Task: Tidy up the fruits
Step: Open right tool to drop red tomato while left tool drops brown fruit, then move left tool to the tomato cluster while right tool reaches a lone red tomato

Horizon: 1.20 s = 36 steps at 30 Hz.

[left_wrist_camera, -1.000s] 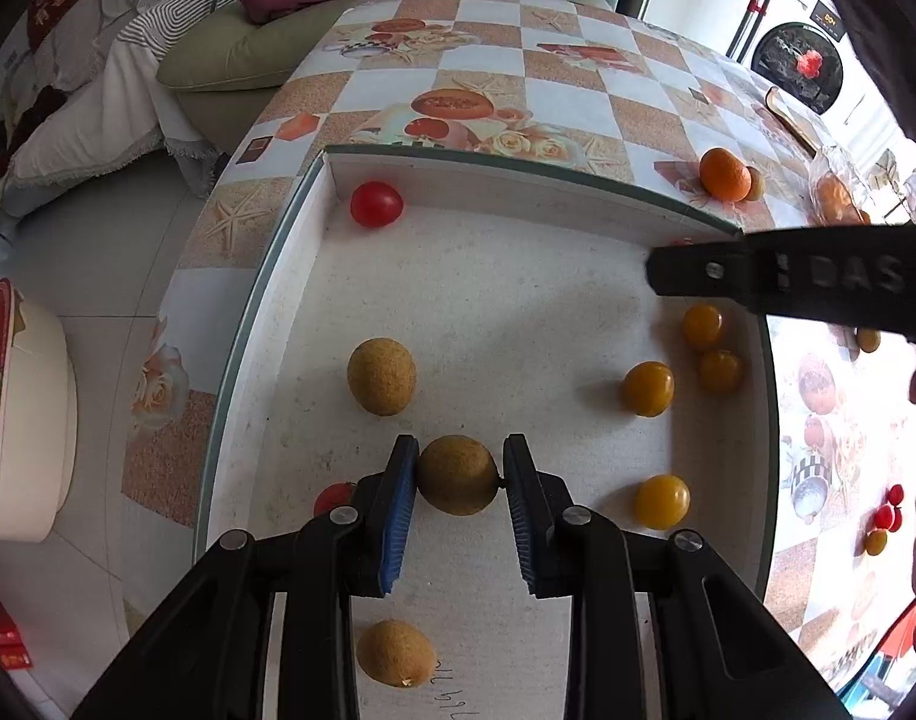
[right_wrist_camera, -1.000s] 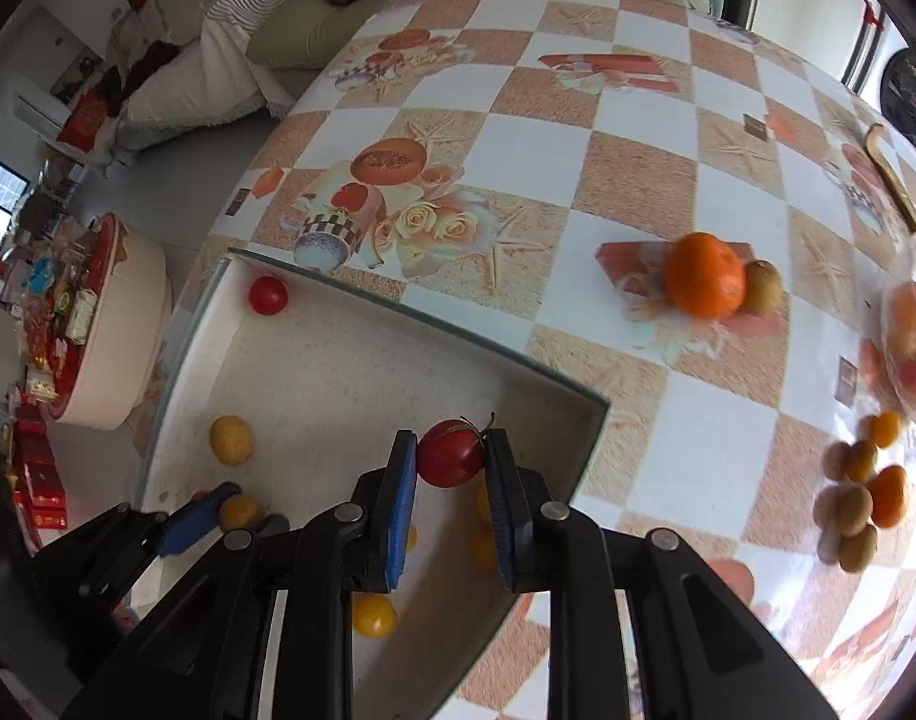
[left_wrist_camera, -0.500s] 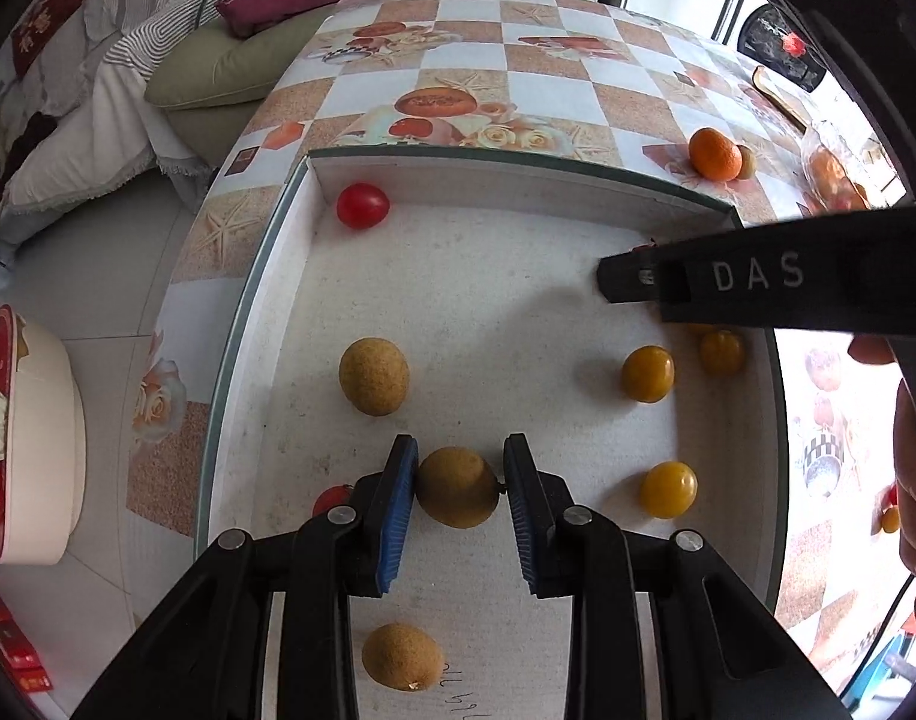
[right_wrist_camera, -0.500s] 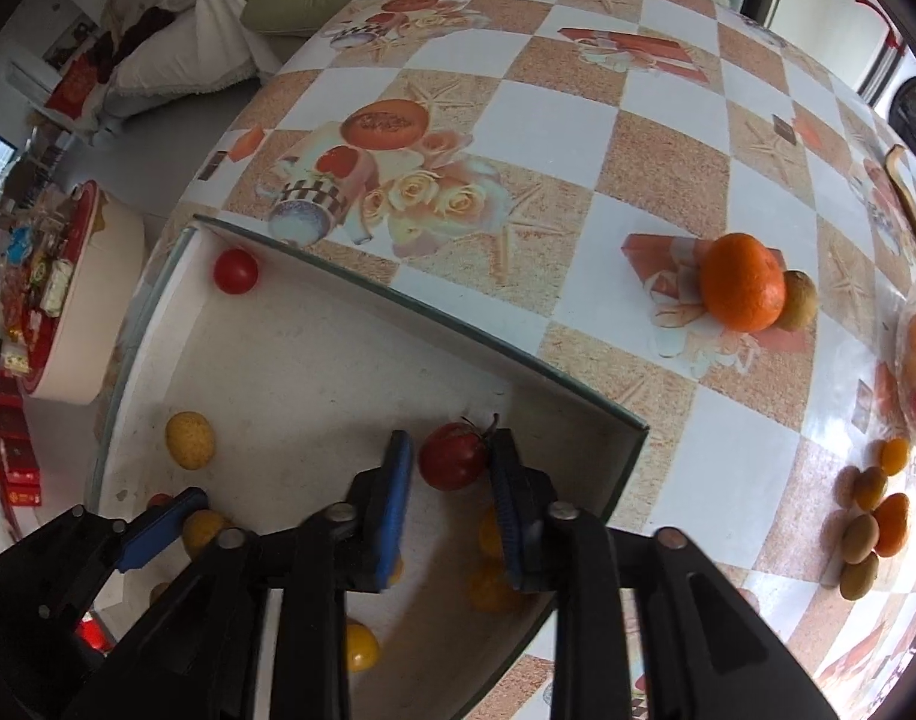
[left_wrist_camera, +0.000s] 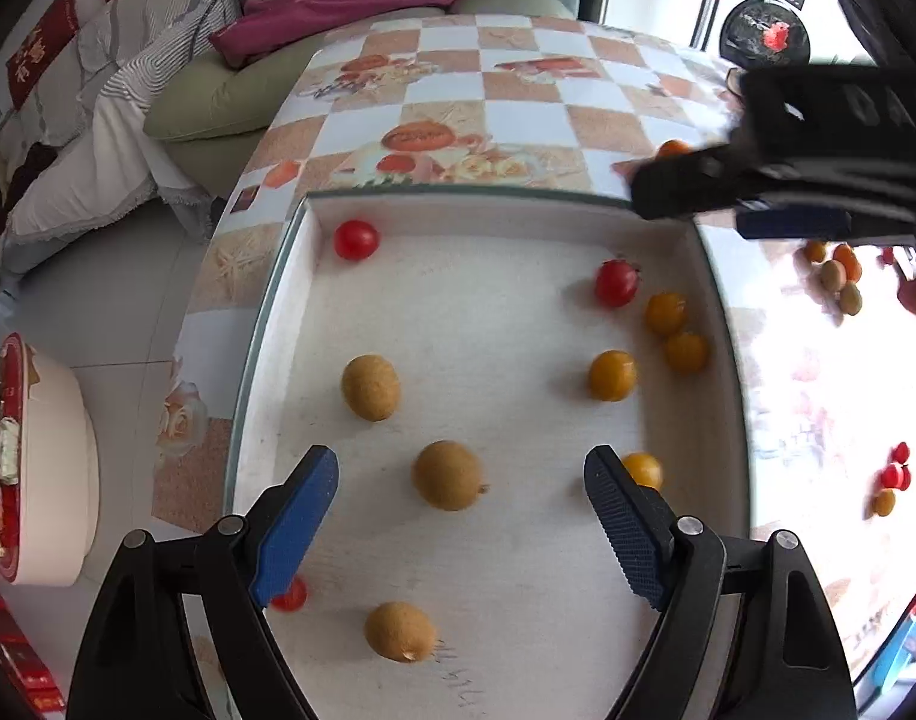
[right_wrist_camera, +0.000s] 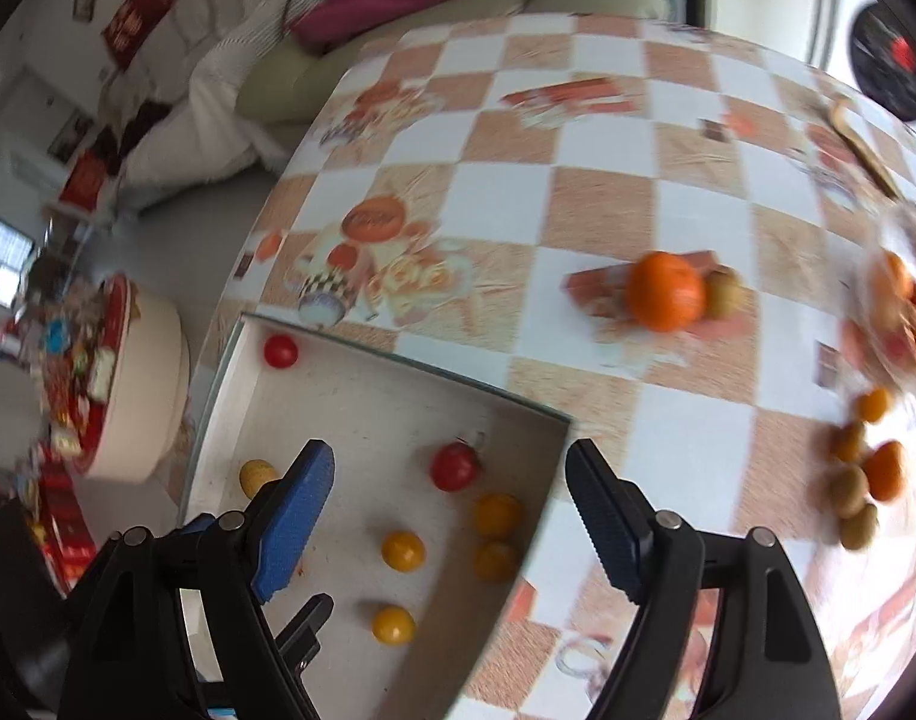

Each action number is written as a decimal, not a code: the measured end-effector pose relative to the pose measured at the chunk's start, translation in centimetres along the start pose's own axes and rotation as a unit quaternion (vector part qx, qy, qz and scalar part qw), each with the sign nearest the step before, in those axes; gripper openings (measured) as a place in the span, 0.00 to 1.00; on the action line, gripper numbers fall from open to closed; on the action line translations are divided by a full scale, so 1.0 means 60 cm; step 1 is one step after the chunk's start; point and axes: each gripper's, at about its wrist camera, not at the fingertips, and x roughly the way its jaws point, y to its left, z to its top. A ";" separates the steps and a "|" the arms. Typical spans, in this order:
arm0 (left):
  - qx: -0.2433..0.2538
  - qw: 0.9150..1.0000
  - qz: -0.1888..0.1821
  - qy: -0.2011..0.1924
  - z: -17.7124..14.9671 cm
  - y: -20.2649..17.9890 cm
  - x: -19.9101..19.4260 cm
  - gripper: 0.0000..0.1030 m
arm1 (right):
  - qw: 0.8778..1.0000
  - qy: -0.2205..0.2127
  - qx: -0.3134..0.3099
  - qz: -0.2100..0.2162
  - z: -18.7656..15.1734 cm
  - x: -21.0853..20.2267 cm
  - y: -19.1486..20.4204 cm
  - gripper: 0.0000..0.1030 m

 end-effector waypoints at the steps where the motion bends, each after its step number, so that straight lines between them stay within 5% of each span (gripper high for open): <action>1: 0.004 1.000 0.000 -0.003 0.001 -0.006 -0.005 0.82 | 1.000 -0.006 0.008 -0.002 -0.007 -0.014 -0.011 0.80; 11: 0.094 0.994 -0.038 -0.043 0.000 -0.141 -0.078 0.82 | 0.992 -0.014 0.094 -0.077 -0.133 -0.127 -0.174 0.80; 20: 0.184 0.977 -0.111 -0.007 -0.059 -0.328 -0.069 0.82 | 0.971 -0.001 0.188 -0.146 -0.254 -0.191 -0.348 0.80; 27: 0.244 0.960 -0.134 -0.017 -0.085 -0.423 -0.061 0.82 | 0.971 0.012 0.208 -0.114 -0.297 -0.194 -0.394 0.80; 31: 0.276 0.950 -0.141 -0.027 -0.094 -0.455 -0.062 0.82 | 0.974 0.022 0.212 -0.072 -0.299 -0.188 -0.408 0.57; 36: 0.285 0.948 -0.141 -0.020 -0.093 -0.465 -0.051 0.82 | 0.977 0.031 0.204 -0.054 -0.296 -0.177 -0.413 0.50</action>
